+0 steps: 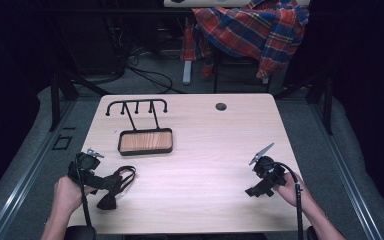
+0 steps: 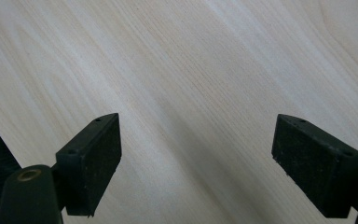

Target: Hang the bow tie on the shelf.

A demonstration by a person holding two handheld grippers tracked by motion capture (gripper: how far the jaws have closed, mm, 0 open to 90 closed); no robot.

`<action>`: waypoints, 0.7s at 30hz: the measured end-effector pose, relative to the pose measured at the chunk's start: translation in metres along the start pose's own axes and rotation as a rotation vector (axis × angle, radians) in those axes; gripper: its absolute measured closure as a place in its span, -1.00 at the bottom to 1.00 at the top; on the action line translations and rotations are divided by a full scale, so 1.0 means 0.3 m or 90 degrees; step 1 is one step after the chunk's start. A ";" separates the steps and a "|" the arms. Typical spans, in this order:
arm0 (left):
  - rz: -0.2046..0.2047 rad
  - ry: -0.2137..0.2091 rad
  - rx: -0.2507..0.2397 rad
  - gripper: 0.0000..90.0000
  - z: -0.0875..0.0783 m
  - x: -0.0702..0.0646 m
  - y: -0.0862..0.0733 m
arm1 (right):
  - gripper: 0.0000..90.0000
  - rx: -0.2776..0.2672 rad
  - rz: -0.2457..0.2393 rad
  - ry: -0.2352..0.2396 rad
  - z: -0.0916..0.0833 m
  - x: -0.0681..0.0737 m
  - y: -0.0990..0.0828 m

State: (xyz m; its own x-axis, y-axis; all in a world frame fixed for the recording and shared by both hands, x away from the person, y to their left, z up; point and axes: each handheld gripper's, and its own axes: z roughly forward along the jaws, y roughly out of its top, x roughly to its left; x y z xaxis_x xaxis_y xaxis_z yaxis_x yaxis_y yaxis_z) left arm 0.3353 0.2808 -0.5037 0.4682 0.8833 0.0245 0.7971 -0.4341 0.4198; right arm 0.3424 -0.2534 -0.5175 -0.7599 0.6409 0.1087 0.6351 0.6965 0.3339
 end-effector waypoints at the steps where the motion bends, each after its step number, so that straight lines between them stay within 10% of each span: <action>1: 0.000 0.000 0.000 -0.99 0.000 0.000 0.000 | -0.65 0.001 0.000 0.000 -0.001 -0.001 0.000; 21: -0.020 -0.027 -0.038 -0.99 -0.001 0.060 0.016 | -0.64 0.033 -0.004 -0.007 0.033 0.000 0.021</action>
State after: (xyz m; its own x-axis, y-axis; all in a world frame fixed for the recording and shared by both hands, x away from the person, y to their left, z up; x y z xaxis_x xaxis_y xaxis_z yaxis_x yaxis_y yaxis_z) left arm 0.3475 0.2946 -0.5009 0.4600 0.8875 -0.0268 0.7877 -0.3939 0.4736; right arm 0.3476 -0.2457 -0.5248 -0.7620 0.6404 0.0962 0.6374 0.7157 0.2855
